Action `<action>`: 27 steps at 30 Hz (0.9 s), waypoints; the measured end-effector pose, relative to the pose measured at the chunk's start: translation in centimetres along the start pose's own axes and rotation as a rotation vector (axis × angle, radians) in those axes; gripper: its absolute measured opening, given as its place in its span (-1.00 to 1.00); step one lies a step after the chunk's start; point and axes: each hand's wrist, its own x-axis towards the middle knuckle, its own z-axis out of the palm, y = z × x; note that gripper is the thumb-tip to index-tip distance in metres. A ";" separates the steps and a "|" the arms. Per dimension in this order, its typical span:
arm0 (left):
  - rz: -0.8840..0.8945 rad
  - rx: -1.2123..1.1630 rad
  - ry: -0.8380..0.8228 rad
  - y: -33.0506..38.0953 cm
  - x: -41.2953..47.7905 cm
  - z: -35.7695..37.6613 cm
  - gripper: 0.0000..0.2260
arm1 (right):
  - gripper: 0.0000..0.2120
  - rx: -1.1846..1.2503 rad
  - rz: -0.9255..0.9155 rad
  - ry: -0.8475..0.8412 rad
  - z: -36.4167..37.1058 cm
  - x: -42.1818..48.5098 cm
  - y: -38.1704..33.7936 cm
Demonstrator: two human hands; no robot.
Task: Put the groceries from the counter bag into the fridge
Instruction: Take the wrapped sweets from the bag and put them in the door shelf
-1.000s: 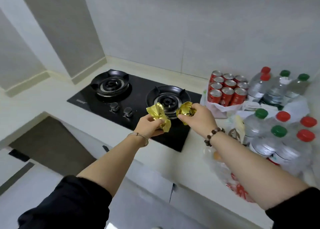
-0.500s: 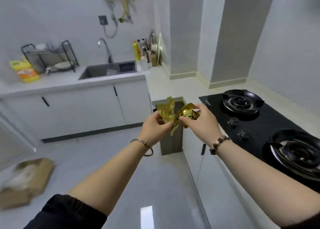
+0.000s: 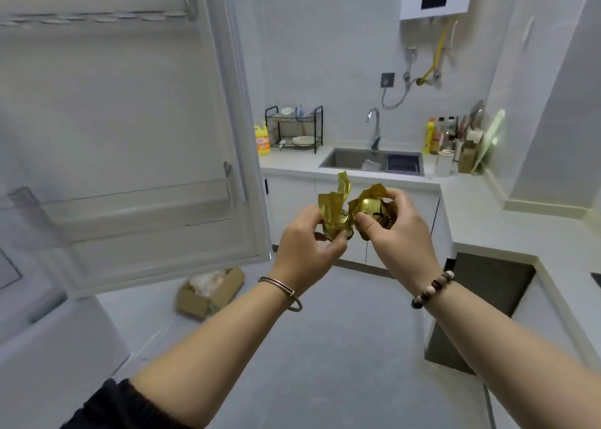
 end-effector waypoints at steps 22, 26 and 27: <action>0.090 0.433 0.099 -12.8 7.2 -26.7 -0.58 | -0.48 0.126 -0.288 -0.152 23.0 9.3 -12.1; -0.042 0.506 -0.128 -14.4 9.7 -29.3 -0.67 | -0.47 0.044 -0.241 -0.213 24.7 11.9 -13.1; -0.073 0.564 -0.189 -14.8 10.1 -29.7 -0.68 | -0.49 -0.015 -0.237 -0.236 25.0 12.3 -13.1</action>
